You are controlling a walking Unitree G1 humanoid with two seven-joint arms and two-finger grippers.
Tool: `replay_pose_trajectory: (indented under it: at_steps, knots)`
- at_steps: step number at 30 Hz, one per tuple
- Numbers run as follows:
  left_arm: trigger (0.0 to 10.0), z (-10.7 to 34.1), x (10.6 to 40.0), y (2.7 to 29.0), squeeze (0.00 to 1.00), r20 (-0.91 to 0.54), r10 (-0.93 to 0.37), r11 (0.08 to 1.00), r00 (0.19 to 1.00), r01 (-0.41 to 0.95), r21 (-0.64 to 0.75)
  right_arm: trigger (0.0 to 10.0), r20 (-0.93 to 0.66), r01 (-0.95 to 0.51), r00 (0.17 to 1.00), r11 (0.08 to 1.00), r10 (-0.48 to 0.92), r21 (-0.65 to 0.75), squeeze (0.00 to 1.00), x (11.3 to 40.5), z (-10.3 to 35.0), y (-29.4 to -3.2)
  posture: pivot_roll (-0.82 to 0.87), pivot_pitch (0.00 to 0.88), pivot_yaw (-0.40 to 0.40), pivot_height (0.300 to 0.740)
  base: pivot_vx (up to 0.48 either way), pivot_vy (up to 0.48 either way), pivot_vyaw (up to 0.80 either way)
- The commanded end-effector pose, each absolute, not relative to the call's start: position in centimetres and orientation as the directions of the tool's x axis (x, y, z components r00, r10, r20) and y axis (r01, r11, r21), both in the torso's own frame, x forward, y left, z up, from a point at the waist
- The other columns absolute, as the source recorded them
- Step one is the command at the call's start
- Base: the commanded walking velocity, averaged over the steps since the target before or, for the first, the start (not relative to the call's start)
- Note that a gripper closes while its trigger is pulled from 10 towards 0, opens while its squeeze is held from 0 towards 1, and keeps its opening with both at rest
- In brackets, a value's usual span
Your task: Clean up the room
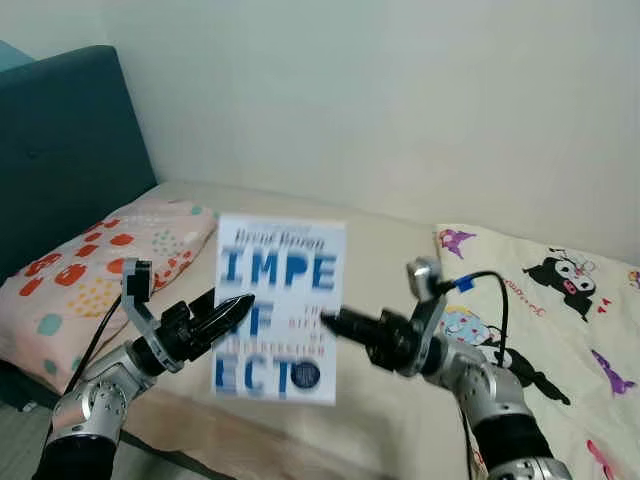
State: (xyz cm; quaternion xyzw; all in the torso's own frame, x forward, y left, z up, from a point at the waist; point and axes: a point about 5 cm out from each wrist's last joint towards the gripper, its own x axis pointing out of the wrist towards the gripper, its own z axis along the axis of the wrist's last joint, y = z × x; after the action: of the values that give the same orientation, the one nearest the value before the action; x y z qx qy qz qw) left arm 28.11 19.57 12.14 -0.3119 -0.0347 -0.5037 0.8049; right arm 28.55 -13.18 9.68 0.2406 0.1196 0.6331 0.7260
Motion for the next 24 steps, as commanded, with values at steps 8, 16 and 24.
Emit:
replay_pose_trajectory:
  at_steps: [8, 16, 24]
  knots:
    - [10.0, 14.3, 27.7, 19.8, 0.00, 0.401, -0.830, 0.233, 0.389, 0.893, -0.385, 10.0, 0.007, -0.889, 0.161, 0.142, 0.987, 0.436, 0.00, 28.9, 10.4, -15.0, 0.02, 0.000, -0.039, 0.740, 0.000, 0.000, 0.00]
    - [10.0, 13.7, 26.5, 18.4, 0.00, 0.300, -0.909, 0.162, 0.289, 0.909, -0.384, 10.0, -0.019, -0.896, 0.153, 0.146, 0.988, 0.420, 0.00, 28.7, 10.9, -15.1, 0.02, 0.000, -0.044, 0.740, 0.000, 0.000, 0.00]
    - [0.0, 13.0, 26.2, 17.6, 0.00, 0.219, -0.942, 0.154, 0.253, 0.910, -0.386, 10.0, -0.034, -0.904, 0.129, 0.132, 0.991, 0.407, 0.00, 28.9, 11.0, -14.8, 0.02, 0.000, -0.047, 0.740, 0.000, 0.000, 0.00]
